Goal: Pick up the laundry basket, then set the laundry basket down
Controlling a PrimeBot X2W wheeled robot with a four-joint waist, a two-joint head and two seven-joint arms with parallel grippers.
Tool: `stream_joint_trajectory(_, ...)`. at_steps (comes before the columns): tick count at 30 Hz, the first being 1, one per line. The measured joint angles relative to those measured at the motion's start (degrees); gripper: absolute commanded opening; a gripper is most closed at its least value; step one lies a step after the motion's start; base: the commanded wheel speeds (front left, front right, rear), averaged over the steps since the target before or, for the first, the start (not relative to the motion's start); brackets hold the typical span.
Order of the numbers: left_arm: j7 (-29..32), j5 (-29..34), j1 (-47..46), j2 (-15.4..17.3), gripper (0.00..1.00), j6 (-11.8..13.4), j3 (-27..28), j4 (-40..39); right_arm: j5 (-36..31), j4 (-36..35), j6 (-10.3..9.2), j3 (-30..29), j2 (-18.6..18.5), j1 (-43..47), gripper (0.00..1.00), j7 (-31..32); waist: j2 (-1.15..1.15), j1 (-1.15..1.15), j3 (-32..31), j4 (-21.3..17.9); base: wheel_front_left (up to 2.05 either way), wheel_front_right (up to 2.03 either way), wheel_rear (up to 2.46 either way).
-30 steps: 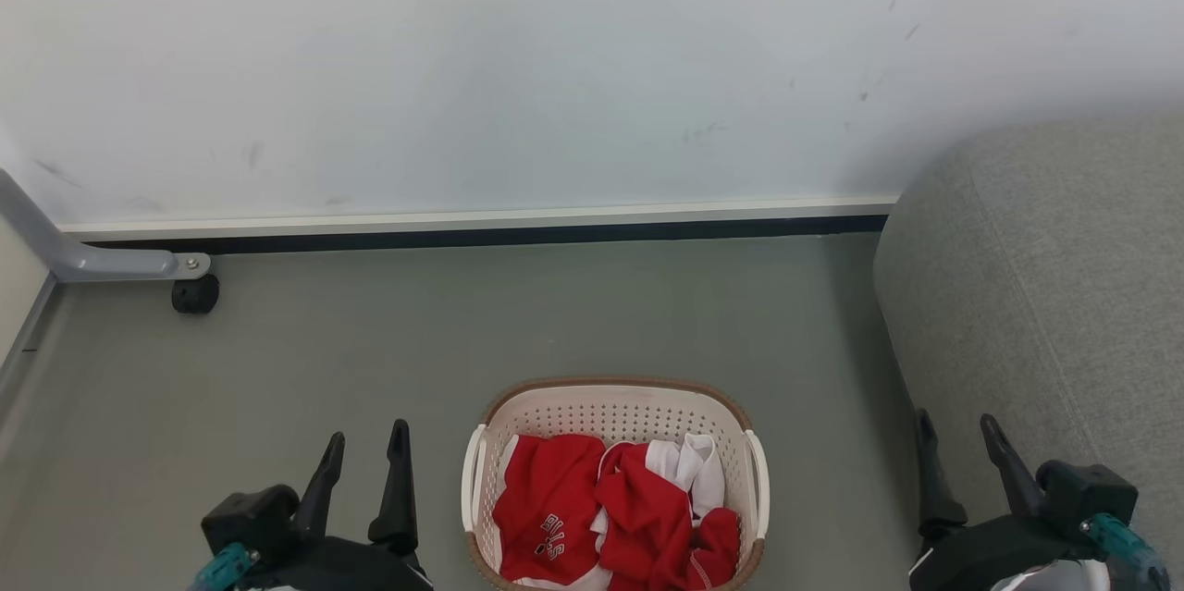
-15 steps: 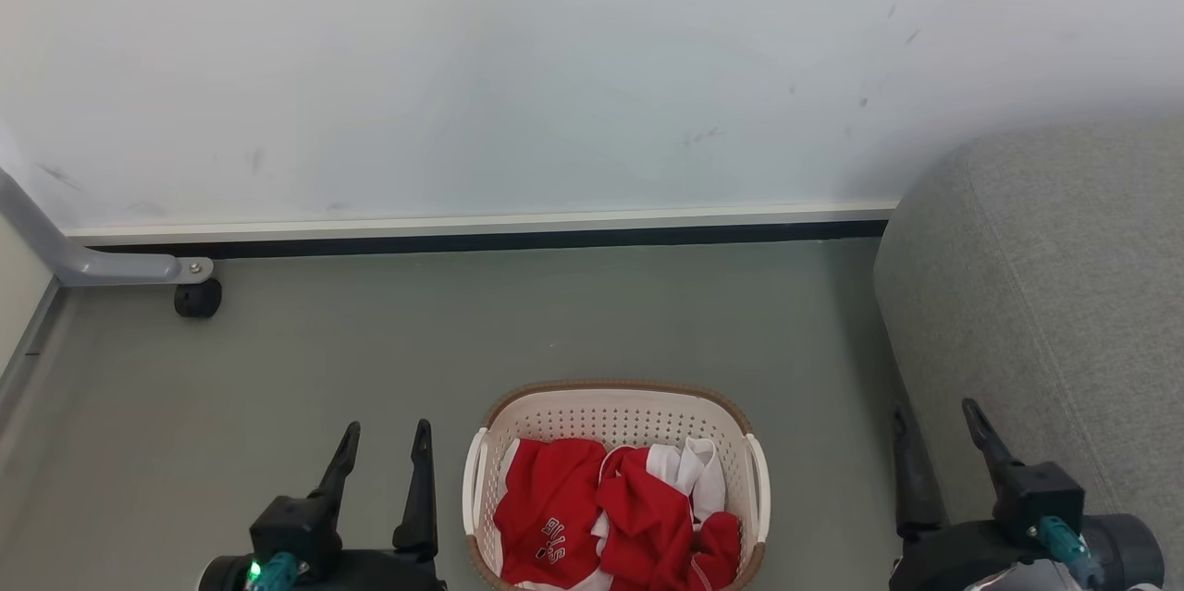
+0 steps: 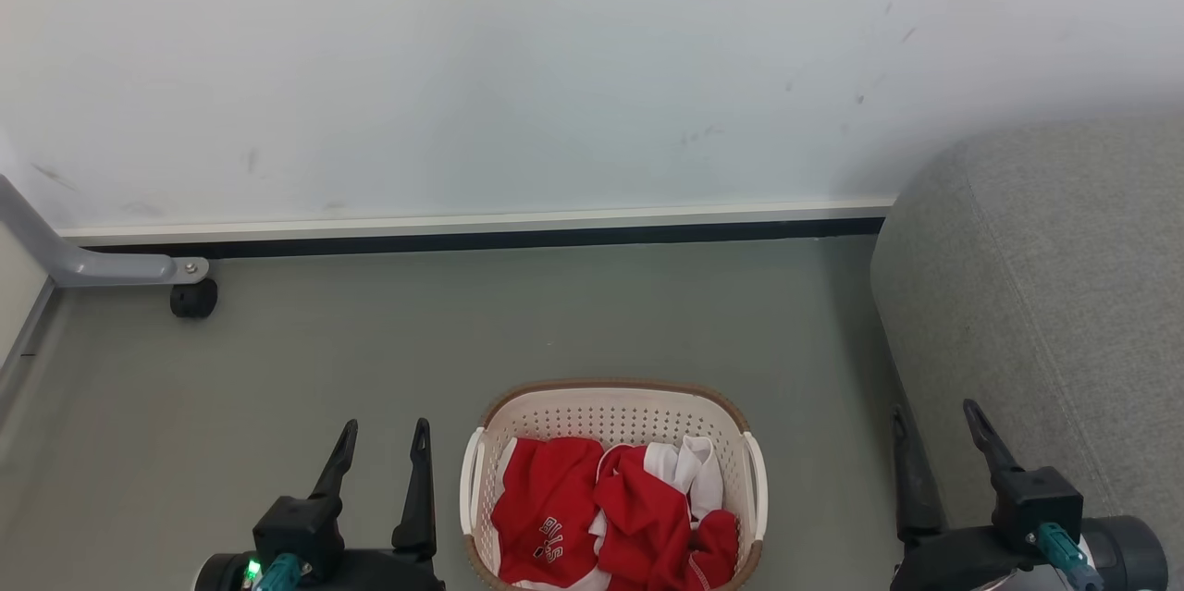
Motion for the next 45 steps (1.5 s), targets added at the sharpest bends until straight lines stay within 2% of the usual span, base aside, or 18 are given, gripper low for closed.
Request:
stream_joint_trajectory(35,1.10,0.60,0.00,-0.11,1.00,0.00,1.30,0.02,0.00,-1.36,0.00,-0.71,0.14,0.21,1.00,1.94,0.00,0.00,1.64,-0.01,0.00,0.00,0.00)
stream_joint_trajectory(45,1.63,0.78,-0.08,-0.35,1.00,0.00,1.37,-0.49,0.04,-1.85,-0.01,-0.92,0.13,0.21,1.00,2.05,0.00,0.00,4.22,-0.18,0.00,0.00,0.00)
